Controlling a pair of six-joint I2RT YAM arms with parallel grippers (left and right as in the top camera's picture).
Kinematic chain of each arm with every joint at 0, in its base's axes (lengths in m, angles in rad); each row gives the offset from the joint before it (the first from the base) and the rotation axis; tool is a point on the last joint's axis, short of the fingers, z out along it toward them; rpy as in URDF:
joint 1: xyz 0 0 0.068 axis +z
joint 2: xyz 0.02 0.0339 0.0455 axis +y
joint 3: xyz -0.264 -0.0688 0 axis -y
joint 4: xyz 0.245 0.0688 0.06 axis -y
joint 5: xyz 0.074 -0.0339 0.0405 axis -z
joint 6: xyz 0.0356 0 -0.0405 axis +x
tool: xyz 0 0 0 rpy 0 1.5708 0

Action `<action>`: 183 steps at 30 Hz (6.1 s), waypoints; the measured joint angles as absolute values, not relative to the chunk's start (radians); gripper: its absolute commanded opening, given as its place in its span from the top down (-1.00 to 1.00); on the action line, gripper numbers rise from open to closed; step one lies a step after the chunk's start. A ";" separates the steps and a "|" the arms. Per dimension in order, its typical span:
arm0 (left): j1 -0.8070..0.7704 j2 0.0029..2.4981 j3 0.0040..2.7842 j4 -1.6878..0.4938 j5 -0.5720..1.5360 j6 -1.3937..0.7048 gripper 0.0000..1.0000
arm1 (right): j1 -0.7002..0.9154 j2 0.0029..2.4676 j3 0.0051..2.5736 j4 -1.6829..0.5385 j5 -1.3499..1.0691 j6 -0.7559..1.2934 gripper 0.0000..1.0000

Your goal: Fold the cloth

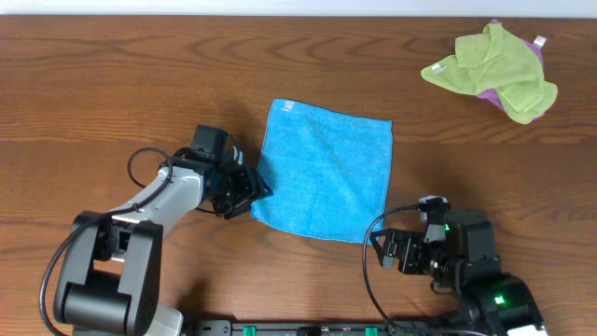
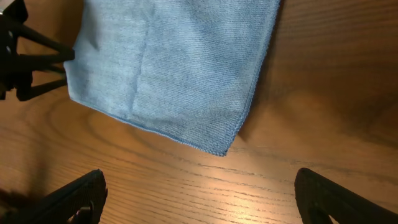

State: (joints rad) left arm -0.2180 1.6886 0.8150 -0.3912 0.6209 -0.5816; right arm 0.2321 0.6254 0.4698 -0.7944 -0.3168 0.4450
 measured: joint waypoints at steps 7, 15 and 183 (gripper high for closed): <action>-0.246 1.719 0.815 -0.387 0.622 -0.575 0.89 | 0.232 0.625 0.470 -0.794 -0.317 0.445 -0.94; -0.244 1.731 0.815 -0.385 0.626 -0.551 0.89 | 0.232 0.651 0.449 -0.757 -0.299 0.453 -0.84; -0.187 1.675 1.027 -0.152 0.384 -0.624 0.89 | 0.226 1.319 0.775 -0.387 -0.118 0.621 -0.36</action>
State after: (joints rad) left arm -0.1875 1.6749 1.0271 -0.1524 0.3840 -0.6239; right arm 0.2260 1.3190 0.7750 -0.3874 -0.1177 0.6209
